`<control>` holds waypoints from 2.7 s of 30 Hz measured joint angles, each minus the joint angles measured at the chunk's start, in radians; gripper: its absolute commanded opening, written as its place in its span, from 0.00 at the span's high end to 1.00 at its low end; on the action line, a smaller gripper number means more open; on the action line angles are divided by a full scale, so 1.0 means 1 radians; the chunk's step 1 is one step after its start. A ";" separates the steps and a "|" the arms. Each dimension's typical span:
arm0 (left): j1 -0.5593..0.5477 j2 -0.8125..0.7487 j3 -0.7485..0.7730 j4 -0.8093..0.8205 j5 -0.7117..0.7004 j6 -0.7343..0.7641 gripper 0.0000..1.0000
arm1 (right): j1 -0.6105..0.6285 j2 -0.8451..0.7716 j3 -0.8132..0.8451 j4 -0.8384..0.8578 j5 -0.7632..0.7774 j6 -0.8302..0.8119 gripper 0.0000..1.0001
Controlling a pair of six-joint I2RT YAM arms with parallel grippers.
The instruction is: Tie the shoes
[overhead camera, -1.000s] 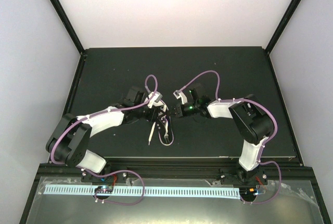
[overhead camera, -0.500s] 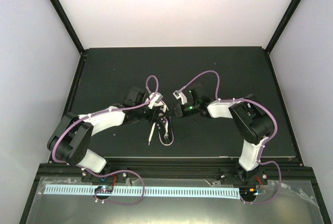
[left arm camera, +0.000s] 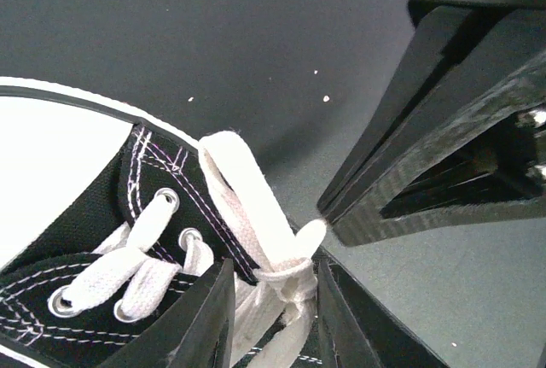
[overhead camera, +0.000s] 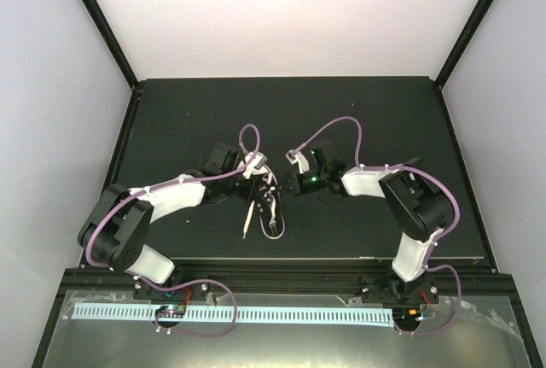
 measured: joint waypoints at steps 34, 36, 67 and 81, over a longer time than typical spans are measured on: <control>0.032 -0.143 -0.180 0.047 -0.127 -0.330 0.61 | 0.000 -0.193 0.051 -0.180 0.238 -0.013 0.23; 0.036 -0.134 -0.182 0.056 -0.127 -0.349 0.61 | 0.023 -0.156 0.076 -0.179 0.235 -0.007 0.23; 0.054 -0.048 -0.164 0.101 -0.136 -0.381 0.98 | 0.075 0.034 0.157 -0.109 0.220 0.088 0.98; 0.068 -0.176 -0.234 0.080 -0.216 -0.389 0.99 | 0.055 -0.045 0.094 -0.105 0.339 0.100 0.98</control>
